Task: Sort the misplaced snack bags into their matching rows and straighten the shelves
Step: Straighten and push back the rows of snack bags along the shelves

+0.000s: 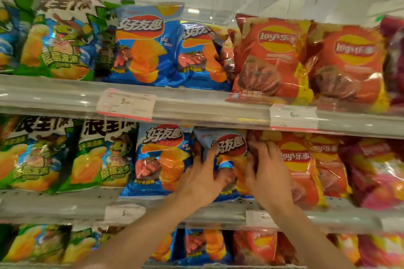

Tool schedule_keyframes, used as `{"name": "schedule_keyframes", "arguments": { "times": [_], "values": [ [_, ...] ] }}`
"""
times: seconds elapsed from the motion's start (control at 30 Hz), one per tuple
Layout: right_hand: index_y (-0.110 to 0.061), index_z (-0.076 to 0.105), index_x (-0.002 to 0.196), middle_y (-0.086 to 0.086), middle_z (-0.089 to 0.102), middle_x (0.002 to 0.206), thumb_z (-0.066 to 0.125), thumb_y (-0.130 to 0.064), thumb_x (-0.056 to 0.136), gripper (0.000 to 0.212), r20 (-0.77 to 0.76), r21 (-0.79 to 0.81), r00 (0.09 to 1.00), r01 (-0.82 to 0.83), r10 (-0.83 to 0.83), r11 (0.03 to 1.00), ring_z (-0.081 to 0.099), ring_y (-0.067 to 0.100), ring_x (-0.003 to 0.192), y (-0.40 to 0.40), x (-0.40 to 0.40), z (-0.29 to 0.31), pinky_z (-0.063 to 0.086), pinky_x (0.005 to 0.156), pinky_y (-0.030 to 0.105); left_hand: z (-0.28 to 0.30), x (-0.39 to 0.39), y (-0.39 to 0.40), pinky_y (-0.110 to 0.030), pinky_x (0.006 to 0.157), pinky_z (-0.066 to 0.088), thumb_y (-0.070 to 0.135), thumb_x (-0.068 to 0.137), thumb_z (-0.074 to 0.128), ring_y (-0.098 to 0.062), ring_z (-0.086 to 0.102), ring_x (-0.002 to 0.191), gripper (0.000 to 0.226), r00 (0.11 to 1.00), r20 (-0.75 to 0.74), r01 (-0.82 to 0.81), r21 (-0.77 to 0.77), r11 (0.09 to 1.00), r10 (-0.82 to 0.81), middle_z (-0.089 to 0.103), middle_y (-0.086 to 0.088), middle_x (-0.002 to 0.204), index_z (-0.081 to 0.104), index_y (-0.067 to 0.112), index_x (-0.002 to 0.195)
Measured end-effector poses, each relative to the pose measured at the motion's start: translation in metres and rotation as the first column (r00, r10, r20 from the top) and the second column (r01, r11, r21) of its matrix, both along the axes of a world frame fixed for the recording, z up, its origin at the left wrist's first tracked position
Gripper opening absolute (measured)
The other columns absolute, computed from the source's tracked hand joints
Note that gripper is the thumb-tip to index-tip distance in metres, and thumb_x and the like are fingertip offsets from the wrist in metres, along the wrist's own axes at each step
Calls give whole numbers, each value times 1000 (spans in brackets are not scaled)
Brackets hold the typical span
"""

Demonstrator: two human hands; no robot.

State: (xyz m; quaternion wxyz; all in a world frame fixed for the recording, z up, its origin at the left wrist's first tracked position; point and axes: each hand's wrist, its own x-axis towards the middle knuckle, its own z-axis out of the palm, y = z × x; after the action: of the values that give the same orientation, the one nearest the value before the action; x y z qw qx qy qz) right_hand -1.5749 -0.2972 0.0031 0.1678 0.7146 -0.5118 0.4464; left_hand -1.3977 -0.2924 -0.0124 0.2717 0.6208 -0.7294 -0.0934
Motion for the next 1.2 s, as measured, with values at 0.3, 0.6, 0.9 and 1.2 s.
{"name": "schedule_keyframes", "arguments": {
  "times": [0.3, 0.6, 0.9, 1.2],
  "values": [
    [-15, 55, 129, 3, 55, 120, 55, -21, 98, 32, 194, 174, 977, -128, 94, 976, 54, 22, 108, -11, -26, -5, 47, 91, 37, 7, -17, -8, -44, 92, 56, 52, 90, 60, -24, 64, 111, 77, 948, -311, 53, -43, 998, -63, 30, 1, 154, 3, 69, 140],
    [-18, 56, 116, 5, 62, 109, 47, -37, 101, 26, 397, 254, 913, -209, 95, 944, 58, 26, 102, -18, -22, 10, 47, 85, 42, 31, -3, 10, -37, 92, 56, 53, 89, 63, -21, 58, 119, 76, 952, -281, 79, -155, 985, -121, 26, 4, 152, 11, 67, 143],
    [-25, 42, 140, -5, 60, 122, 49, -64, 91, 63, 508, 477, 850, -413, 140, 776, 59, 20, 113, -1, 37, 33, 46, 92, 35, 30, 70, 39, -20, 108, 36, 47, 86, 71, 0, 30, 141, 91, 853, -487, 167, -88, 982, -189, 20, 26, 155, 5, 61, 147],
    [-21, 55, 131, 4, 70, 119, 79, -53, 73, 70, 909, 322, 417, -691, -7, 647, 70, 22, 101, -19, 87, 28, 58, 89, 43, 18, 91, 55, -26, 116, 24, 56, 84, 70, 6, 18, 146, 86, 808, -552, 173, -108, 979, -203, 17, 31, 159, 3, 77, 134]
  ]
}}
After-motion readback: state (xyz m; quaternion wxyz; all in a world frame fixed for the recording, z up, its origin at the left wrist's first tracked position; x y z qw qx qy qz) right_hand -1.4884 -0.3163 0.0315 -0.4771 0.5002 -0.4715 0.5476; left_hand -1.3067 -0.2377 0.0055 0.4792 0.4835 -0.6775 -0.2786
